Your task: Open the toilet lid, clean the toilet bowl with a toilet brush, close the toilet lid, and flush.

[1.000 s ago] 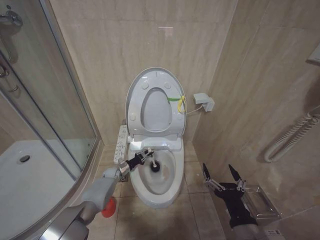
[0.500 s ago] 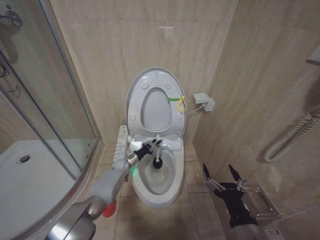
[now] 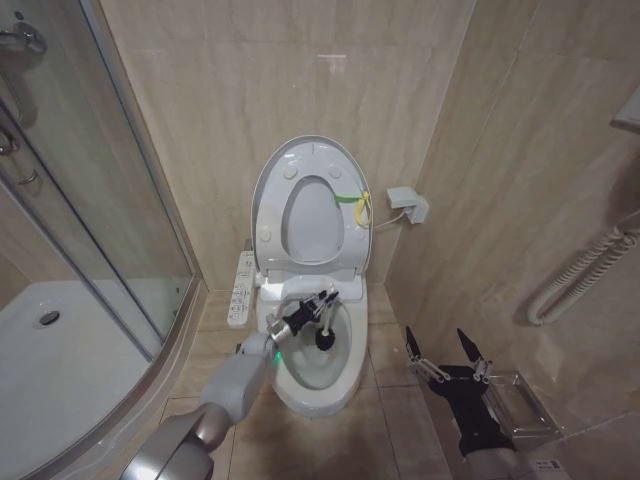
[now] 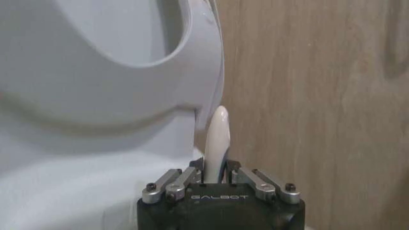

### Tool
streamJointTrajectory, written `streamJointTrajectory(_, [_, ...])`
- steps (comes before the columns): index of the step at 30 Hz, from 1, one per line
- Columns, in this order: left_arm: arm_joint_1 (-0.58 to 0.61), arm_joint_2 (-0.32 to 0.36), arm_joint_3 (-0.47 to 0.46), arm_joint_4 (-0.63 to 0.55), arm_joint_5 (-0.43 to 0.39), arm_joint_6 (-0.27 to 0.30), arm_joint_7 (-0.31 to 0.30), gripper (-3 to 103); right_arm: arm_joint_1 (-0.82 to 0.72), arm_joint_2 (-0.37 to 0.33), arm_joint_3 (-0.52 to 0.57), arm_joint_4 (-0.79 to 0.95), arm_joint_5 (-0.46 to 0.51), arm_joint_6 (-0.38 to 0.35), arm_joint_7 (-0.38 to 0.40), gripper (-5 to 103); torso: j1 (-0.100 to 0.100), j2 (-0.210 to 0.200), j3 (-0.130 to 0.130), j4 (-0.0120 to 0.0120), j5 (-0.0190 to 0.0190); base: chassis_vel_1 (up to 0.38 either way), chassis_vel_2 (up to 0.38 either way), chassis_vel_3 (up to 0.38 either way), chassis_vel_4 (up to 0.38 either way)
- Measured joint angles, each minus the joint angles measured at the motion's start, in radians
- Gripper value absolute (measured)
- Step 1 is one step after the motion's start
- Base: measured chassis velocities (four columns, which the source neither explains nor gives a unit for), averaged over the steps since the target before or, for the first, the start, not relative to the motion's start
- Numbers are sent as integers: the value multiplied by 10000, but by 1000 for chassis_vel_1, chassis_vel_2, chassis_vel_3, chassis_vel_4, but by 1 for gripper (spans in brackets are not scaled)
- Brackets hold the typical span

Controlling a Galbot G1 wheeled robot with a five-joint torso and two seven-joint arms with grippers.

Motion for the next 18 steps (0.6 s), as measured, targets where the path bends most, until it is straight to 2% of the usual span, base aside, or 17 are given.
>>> streamJointTrajectory(1, [28, 98, -54, -97, -1, -16, 0, 20, -2, 10, 0, -1, 0, 0, 3, 100, -2, 2, -3, -18, 6, 0, 0, 0, 0])
streamJointTrajectory(3, [33, 215, -188, -342, 2, -60, 3, 20, -1, 6, 0, -2, 0, -1, 2, 100, -1, 0, -1, -4, 13, 0, 0, 0, 0])
streamJointTrajectory(8, [-106, 179, -392, -1381, -93, -88, -62, 20, -1, 8, 0, -1, 0, 0, 3, 100, 0, -1, 0, -17, 11, 0, 0, 0, 0])
streamJointTrajectory(12, [178, 42, -344, -2187, -341, -20, -178, 19, 0, 7, 0, -1, 0, 0, 3, 100, 0, -1, 0, -16, 9, 0, 0, 0, 0])
streamJointTrajectory(18, [759, -210, -644, -2200, -397, 7, -196, 19, -1, 7, 0, 0, 0, 0, 3, 100, 0, -1, 0, -11, 9, 0, 0, 0, 0])
